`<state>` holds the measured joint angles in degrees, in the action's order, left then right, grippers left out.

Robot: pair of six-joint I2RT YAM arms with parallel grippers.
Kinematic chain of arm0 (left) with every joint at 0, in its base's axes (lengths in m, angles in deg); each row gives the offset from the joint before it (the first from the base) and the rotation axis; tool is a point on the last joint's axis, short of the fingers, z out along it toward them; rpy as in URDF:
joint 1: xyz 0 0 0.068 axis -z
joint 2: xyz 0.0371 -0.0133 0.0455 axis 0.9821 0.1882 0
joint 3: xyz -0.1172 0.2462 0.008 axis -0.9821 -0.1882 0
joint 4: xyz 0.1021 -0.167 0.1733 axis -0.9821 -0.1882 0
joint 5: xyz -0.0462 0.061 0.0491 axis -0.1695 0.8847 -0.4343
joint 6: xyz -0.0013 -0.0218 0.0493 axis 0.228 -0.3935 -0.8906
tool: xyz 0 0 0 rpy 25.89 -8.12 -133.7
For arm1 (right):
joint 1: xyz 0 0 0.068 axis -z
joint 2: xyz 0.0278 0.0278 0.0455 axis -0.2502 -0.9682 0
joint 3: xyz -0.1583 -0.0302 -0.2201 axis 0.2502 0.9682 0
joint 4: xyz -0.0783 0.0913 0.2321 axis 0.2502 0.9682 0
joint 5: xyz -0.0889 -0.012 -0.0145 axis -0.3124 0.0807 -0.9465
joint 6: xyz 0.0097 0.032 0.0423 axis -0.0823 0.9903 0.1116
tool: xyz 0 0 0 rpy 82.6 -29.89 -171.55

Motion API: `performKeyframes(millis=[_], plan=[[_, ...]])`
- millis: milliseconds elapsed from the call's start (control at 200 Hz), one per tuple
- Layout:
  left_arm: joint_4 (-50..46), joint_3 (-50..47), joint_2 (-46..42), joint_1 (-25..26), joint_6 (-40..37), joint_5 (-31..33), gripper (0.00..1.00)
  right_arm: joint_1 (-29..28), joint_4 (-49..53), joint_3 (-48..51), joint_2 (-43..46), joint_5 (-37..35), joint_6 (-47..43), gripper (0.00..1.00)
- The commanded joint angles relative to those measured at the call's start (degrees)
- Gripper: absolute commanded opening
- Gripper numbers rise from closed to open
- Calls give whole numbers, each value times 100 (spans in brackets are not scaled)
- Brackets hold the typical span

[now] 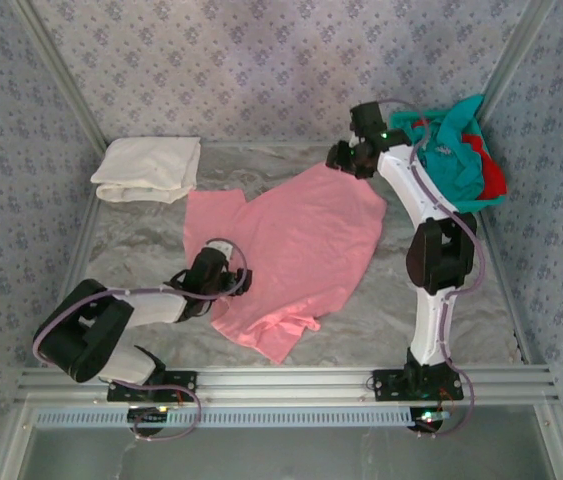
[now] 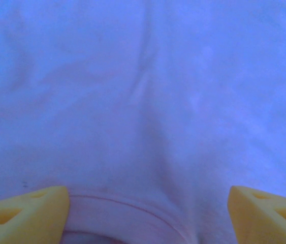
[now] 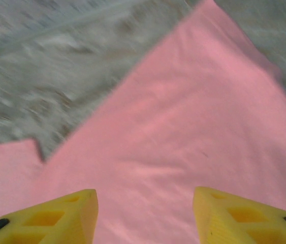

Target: Fold and stack the t-shirts

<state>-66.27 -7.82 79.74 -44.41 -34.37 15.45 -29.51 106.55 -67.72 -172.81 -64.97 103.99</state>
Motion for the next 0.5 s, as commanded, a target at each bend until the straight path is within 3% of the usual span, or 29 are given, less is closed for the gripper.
performKeyframes(millis=[0, 175, 495], plan=[[-565, 349, 130, -207, 231, -66, 80, 34, 128, 603, -101, -584, -426, 48], [-917, 897, 753, -479, 352, -133, 79, 145, 185, 953, -325, -702, -666, 46], [-986, 1795, 1896, -561, 618, -396, 73, 297, -304, 1706, -674, -174, -767, 41]])
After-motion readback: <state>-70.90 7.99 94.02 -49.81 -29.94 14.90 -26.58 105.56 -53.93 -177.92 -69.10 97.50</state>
